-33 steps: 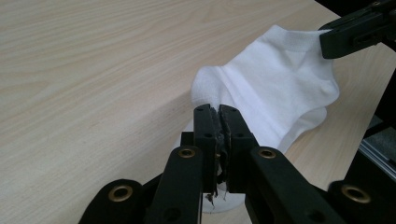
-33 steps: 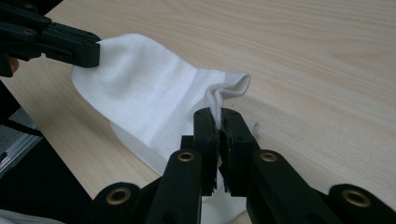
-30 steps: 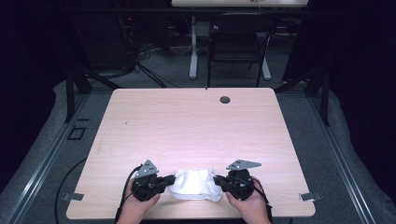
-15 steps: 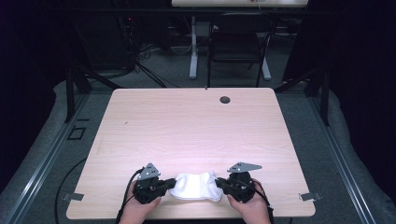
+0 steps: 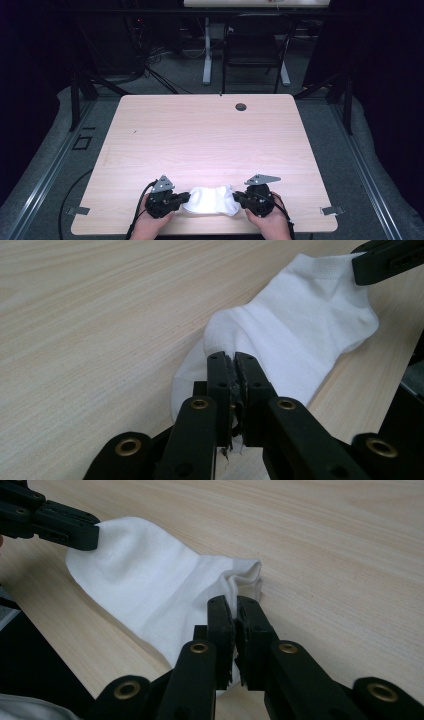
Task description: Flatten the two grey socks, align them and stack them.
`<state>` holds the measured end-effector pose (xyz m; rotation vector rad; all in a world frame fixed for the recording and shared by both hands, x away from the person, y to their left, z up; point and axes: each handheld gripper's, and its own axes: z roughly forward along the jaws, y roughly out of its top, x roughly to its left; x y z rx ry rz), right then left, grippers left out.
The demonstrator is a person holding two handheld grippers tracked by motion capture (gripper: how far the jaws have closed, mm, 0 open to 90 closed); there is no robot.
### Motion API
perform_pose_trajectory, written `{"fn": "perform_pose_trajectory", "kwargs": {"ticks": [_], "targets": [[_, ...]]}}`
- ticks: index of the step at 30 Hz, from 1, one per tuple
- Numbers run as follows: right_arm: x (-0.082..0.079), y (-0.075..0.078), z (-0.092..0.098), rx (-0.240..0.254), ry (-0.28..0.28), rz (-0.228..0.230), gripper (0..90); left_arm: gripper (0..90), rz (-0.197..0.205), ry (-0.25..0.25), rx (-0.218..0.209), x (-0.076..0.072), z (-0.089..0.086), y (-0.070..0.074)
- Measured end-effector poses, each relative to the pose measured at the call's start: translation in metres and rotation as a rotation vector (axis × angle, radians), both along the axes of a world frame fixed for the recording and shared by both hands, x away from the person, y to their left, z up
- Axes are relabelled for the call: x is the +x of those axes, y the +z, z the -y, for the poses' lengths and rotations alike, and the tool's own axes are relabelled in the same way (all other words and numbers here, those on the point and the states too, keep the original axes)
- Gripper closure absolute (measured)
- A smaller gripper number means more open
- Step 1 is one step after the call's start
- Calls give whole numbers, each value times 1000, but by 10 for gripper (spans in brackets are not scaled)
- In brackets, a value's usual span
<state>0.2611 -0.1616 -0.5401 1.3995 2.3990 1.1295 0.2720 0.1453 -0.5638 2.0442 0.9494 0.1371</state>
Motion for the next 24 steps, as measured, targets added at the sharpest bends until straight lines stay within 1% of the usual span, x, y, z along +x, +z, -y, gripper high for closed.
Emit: {"fn": "perform_pose_trajectory", "kwargs": {"ticks": [3,4,7,8,9,13,15,17,19,22,24], "targets": [[1,-3,1,-5,3,-2,856,863,-2,-6,16,0,2,-3],[1,-3,1,-10,0,-11,856,862,-3,-6,20,0,2,-4],[3,-5,1,-12,-1,-10,855,860,-4,-1,21,1,2,-6],[3,-6,2,-10,0,-7,854,860,-3,-6,27,1,2,-6],[3,-6,2,-15,1,-15,853,859,-6,-1,26,1,2,-6],[5,-9,2,-16,-3,-15,848,856,-10,3,30,3,3,-9],[5,-10,2,-23,-5,-23,845,853,-9,2,36,3,3,-11],[6,-11,3,-23,-2,-18,840,847,-13,2,39,4,3,-12],[7,-12,3,-28,-4,-25,830,837,-11,5,47,4,3,-13],[8,-15,3,-29,-8,-33,810,791,8,10,65,4,3,-13],[8,-15,3,-29,-10,-27,782,771,10,7,67,5,1,-12]]}}
